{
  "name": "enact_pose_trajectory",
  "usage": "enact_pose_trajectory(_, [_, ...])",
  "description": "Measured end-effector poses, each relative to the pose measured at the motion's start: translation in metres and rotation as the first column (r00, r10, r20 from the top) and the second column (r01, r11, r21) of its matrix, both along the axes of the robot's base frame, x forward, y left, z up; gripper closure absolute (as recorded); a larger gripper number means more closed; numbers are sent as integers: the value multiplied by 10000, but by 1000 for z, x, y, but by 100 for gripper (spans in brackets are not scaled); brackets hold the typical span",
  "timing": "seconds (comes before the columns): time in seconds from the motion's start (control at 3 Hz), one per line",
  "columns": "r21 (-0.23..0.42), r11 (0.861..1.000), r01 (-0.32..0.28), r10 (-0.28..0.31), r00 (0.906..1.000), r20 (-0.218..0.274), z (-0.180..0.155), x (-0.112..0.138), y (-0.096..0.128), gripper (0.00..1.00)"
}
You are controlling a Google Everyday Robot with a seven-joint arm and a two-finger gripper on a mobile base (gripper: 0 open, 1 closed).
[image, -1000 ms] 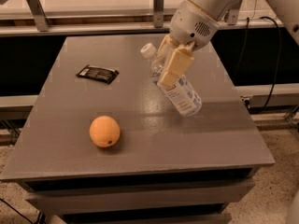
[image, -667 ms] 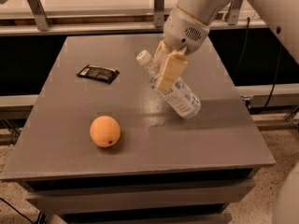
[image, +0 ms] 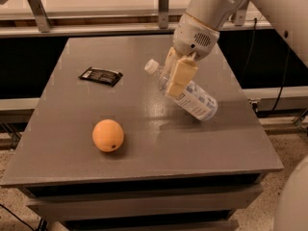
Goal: Knock blue plastic bottle over
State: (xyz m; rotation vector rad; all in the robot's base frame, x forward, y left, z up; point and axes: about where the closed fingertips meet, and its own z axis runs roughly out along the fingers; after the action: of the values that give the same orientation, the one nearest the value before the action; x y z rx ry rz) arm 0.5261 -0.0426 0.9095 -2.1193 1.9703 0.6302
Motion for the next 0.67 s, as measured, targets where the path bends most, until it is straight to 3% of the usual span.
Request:
enact_pose_trajectory(0.33, [505,9987,91,-79,9997,-238,-4,-11,-9,12])
enact_pose_trajectory(0.67, [1785,9839,-33,87,9995,-297,-9,-19,-9,0])
